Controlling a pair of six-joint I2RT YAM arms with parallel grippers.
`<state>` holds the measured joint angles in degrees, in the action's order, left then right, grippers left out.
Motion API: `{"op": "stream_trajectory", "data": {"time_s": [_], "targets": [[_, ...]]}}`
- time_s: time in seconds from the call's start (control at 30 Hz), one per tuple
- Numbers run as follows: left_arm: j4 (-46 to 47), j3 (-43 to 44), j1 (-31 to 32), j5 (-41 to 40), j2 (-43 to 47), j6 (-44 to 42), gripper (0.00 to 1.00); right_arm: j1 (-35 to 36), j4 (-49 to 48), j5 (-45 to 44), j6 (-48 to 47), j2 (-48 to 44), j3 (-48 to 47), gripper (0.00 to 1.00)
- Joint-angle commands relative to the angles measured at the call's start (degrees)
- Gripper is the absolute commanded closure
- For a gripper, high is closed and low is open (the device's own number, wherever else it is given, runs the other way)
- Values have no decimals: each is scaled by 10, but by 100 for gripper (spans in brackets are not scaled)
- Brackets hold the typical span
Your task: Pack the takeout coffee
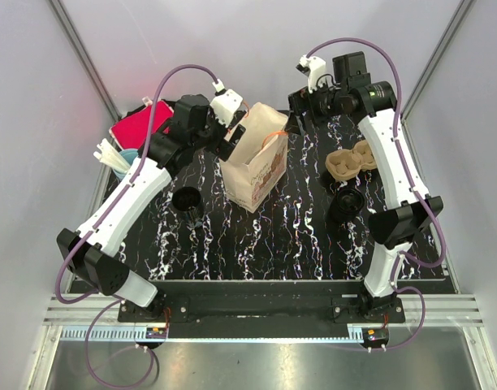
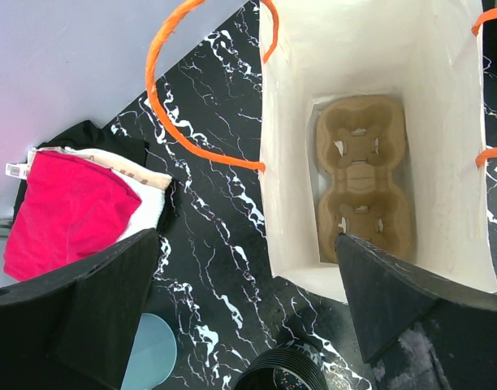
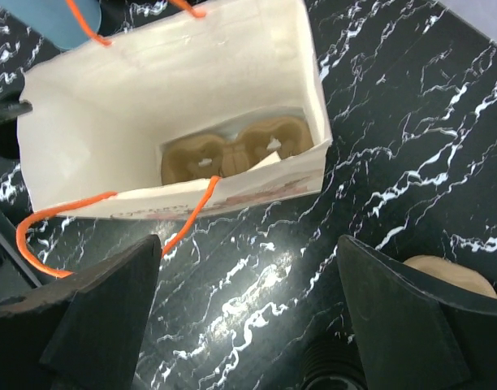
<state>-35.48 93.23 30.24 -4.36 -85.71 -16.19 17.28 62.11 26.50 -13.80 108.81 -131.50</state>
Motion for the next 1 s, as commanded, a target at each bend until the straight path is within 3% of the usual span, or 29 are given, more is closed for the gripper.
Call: {"op": "stream_trajectory", "data": {"time_s": [0.0,0.27,0.53,0.77,0.97], "targets": [[13,20,-3,16,9,9,1,10,35,6,-33,-24,-17,5],[7,25,-4,18,4,8,1,15,28,-11,-30,-29,-13,5],[-5,40,-4,7,31,-1,1,15,12,-130,-17,-62,-14,1],[-2,-9,-44,19,99,-17,1,3,1,-188,-25,-122,52,0],[-2,-44,-46,72,91,-46,1,-4,-29,-189,-27,-180,142,0]]}}
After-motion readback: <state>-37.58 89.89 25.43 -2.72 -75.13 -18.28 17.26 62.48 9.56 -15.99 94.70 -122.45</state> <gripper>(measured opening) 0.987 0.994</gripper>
